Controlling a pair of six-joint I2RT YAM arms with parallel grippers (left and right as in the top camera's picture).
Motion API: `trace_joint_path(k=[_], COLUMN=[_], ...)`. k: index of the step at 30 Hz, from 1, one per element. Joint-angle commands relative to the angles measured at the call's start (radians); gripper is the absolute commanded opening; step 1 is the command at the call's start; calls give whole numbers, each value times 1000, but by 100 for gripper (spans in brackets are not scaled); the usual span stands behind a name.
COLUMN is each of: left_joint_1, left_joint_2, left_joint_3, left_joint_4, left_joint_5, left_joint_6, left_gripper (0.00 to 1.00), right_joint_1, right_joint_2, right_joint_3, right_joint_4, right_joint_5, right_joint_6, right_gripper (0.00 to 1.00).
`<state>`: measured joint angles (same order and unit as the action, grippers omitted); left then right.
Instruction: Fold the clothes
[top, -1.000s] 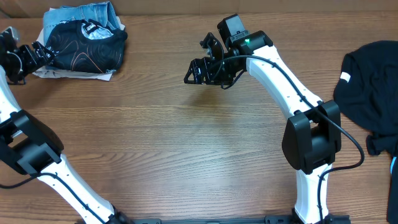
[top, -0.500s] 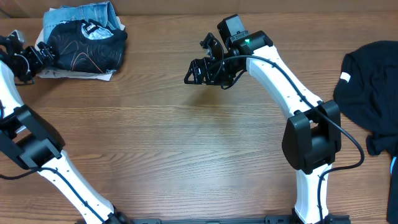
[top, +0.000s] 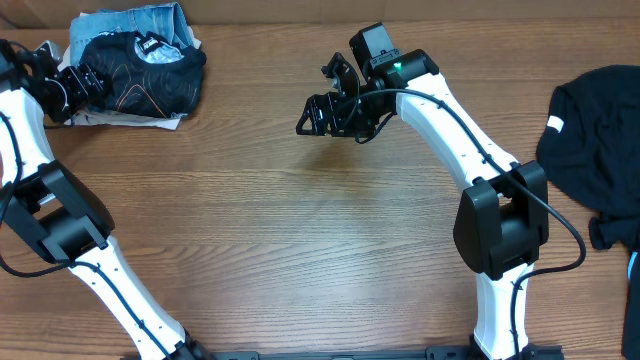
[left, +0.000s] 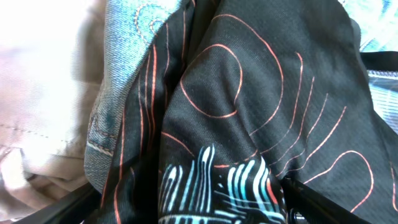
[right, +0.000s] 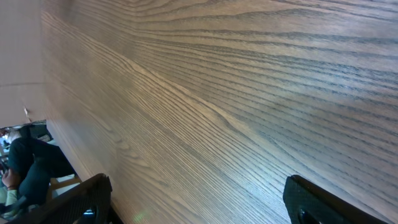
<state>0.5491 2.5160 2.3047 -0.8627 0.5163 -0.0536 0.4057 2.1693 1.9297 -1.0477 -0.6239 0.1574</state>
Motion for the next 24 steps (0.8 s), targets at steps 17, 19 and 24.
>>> trace_joint_path(k=[17,19,24], left_joint_1=[22,22,22], left_joint_2=[-76,-85,-91], left_joint_3=[23,23,23], left_joint_4=[-55,-52,-58], left_joint_5=[-56,-56,-56], left_joint_6=[-2,-2,-1], left_gripper=[82,82,81], right_joint_1=[-3,-3,-3], right_joint_2=[-16,-16,-16], right_joint_3=[16,16,16], right_joint_4=[11,14,13], right_joint_5=[-6,-6,-6], right_joint_6=[-1,-1,-1], right_gripper=[92,92,92])
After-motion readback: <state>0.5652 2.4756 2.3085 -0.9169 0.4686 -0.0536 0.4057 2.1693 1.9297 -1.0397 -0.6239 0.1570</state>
